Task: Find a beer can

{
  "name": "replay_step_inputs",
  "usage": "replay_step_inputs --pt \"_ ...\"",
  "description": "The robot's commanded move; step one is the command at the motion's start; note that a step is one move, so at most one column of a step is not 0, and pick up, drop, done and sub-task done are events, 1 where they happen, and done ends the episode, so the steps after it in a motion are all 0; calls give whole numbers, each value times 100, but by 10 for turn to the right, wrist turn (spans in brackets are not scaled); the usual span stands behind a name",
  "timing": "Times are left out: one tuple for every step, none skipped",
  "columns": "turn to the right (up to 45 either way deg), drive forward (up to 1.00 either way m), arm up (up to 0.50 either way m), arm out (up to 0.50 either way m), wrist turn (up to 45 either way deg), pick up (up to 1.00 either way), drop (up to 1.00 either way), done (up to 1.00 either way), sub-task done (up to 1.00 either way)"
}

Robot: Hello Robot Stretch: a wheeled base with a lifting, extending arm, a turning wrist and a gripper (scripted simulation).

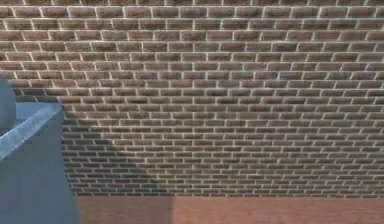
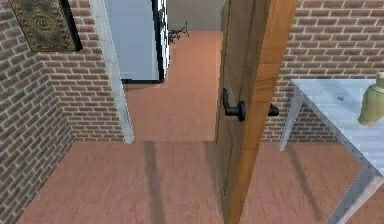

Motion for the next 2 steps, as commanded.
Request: replay_step_inputs --pt "0 5 0 0 0 0 0 0 0" --pt "450 0 0 0 0 0 0 0 0"
